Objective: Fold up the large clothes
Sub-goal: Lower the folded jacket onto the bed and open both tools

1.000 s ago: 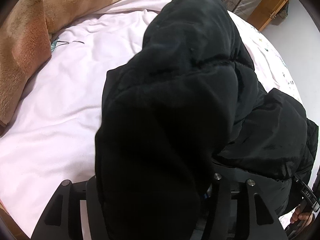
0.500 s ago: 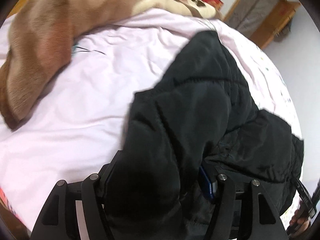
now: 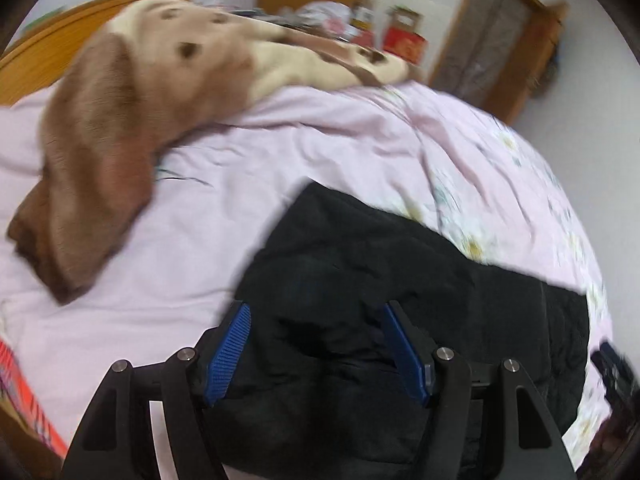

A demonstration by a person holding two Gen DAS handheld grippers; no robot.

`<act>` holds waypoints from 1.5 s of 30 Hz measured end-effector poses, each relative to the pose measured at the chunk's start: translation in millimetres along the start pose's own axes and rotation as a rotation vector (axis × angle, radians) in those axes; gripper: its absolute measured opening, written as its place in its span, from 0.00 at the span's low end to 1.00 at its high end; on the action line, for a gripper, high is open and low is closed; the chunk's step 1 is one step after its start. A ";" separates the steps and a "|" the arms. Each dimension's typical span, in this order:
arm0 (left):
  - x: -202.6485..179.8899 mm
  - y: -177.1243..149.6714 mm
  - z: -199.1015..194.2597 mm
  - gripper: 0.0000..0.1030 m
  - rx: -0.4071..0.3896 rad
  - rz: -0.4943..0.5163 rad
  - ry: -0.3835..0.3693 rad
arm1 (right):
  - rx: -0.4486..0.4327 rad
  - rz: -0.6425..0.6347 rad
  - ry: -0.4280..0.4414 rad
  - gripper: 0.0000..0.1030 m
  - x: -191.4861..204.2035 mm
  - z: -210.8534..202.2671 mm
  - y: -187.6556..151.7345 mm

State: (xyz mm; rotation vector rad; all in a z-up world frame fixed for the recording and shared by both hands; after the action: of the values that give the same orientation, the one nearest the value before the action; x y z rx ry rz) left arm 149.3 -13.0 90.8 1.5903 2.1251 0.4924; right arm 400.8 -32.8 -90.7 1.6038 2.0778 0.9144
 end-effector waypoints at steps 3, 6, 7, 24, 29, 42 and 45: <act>3.6 -22.5 50.5 0.66 0.097 0.024 0.019 | 0.068 -0.020 -0.012 0.67 3.8 22.7 -13.8; 16.5 -31.3 91.1 0.66 0.164 0.003 0.046 | 0.146 -0.007 -0.045 0.67 -3.1 49.3 -28.1; 18.8 -33.1 101.4 0.66 0.174 0.005 0.041 | 0.166 -0.003 -0.043 0.67 -4.6 57.0 -32.4; 30.7 -43.6 135.7 0.68 0.180 -0.018 0.029 | 0.281 0.077 -0.004 0.67 -21.6 82.9 -64.4; 28.7 -41.5 109.1 0.67 0.178 0.010 0.040 | 0.215 0.064 -0.041 0.67 -18.7 49.7 -54.6; -4.5 -80.1 -26.0 0.78 0.007 0.038 0.014 | 0.087 0.040 -0.037 0.68 34.6 -71.1 -66.6; -17.9 -100.7 -46.5 0.78 -0.017 0.037 -0.024 | 0.080 0.059 -0.032 0.68 43.2 -89.3 -77.0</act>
State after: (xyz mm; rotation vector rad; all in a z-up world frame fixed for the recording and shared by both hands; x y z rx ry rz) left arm 47.5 -59.0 79.3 1.6201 2.0720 0.5000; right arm 276.5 -27.2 -73.8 1.7172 2.0793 0.8292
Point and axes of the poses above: each gripper's, at about its wrist camera, not at the fingertips, and z roughly the way its jaws point, x to its left, y to its top, the point moved 8 cm from there along z, roughly the way its jaws point, and after that the axes turned 4 degrees about y, right-handed, at the moved point
